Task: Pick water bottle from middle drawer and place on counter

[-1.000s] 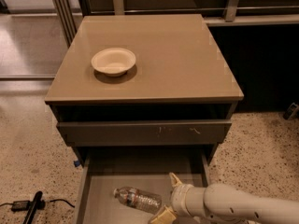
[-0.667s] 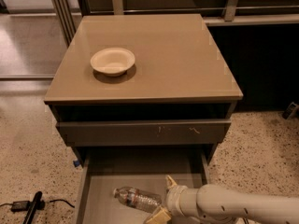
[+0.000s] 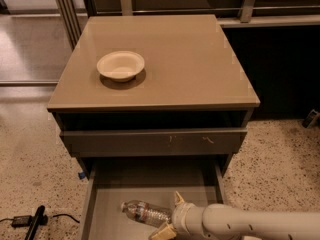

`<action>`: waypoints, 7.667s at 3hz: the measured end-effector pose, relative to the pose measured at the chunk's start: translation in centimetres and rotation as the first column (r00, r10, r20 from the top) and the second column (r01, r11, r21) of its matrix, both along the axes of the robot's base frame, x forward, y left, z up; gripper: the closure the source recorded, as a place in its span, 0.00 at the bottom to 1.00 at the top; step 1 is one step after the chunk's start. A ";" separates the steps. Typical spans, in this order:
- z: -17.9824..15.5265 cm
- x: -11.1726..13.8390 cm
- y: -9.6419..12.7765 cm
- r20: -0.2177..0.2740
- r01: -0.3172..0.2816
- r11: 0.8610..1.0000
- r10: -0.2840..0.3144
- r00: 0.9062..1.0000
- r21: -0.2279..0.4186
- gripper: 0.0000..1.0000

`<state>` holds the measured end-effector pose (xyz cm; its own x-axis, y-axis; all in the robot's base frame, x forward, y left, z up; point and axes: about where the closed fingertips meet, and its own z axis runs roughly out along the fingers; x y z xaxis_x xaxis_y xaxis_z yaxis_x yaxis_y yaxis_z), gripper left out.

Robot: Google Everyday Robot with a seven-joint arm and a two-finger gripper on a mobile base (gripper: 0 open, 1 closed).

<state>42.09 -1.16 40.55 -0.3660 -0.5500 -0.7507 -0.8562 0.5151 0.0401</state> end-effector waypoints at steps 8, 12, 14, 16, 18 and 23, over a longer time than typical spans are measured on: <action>0.3 3.0 -1.1 -0.017 -0.023 1.000 0.023 1.000 -0.009 1.00; 16.7 2.5 -11.8 0.121 -0.128 0.989 0.119 0.985 0.067 1.00; 23.1 4.2 -13.7 0.198 -0.124 0.991 0.111 0.974 0.054 1.00; 22.5 4.3 -13.4 0.181 -0.130 0.990 0.117 0.976 0.060 1.00; 33.6 4.0 -15.3 0.301 -0.165 0.981 0.189 0.935 -0.104 1.00; 48.0 16.0 -11.2 0.408 -0.226 0.948 0.301 0.862 -0.223 1.00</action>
Offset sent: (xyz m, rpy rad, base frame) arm 0.0174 0.0381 -0.0557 -0.0081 -0.0527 -0.0289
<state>58.10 -12.39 88.57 0.1495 -0.7072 -0.6910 -0.8726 0.2343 -0.4285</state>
